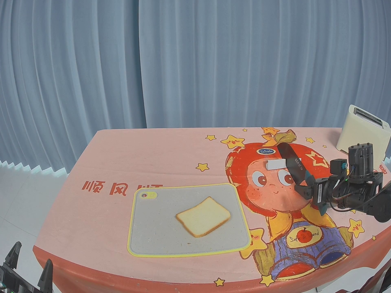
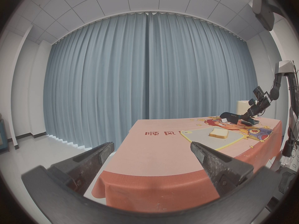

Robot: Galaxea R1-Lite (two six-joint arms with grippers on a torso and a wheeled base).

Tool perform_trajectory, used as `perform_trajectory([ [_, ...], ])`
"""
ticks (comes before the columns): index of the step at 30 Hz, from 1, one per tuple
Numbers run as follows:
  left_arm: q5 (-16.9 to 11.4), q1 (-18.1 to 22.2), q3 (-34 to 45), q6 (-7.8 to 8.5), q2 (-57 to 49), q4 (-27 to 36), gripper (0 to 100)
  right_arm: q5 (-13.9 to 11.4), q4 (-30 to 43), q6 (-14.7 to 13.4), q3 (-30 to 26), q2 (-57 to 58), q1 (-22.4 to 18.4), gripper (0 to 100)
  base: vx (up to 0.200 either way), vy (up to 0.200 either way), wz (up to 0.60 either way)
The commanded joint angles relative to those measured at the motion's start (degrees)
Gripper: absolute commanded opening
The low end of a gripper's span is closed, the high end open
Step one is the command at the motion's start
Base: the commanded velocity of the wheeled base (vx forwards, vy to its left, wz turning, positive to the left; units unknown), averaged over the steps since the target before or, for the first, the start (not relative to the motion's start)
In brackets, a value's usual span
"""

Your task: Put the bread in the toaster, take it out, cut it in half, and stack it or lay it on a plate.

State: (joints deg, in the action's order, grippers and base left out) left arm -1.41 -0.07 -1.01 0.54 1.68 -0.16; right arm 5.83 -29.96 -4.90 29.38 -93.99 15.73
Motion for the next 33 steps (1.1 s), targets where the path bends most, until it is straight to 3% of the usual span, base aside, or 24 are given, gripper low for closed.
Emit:
perform_trajectory([
  [1, 0.0, 0.0, 1.0, -0.01, 0.0, 0.0, 100, 0.1, 0.0, 0.0, 0.9, -2.0, 0.0, 100, 0.000, 0.000, 0.00],
  [7, 0.0, 0.0, 1.0, -0.01, 0.0, 0.0, 100, 0.1, 0.1, 0.1, 1.8, -2.8, 0.0, 100, 0.000, 0.000, 0.00],
  [8, 0.0, 0.0, 1.0, -0.01, 0.0, 0.0, 100, 0.1, 0.0, 0.0, 1.8, -3.1, 0.0, 0, 0.000, 0.000, 0.00],
  [23, 0.0, 0.0, 1.0, -0.01, 0.0, 0.0, 100, 0.1, -0.1, -0.4, 1.3, -1.9, 0.0, 0, 0.000, 0.000, 0.00],
  [33, 0.0, 0.0, 1.0, -0.01, 0.1, 0.0, 100, 0.1, 0.1, -0.4, 0.1, 7.2, 0.5, 0, 0.000, 0.000, 0.00],
])
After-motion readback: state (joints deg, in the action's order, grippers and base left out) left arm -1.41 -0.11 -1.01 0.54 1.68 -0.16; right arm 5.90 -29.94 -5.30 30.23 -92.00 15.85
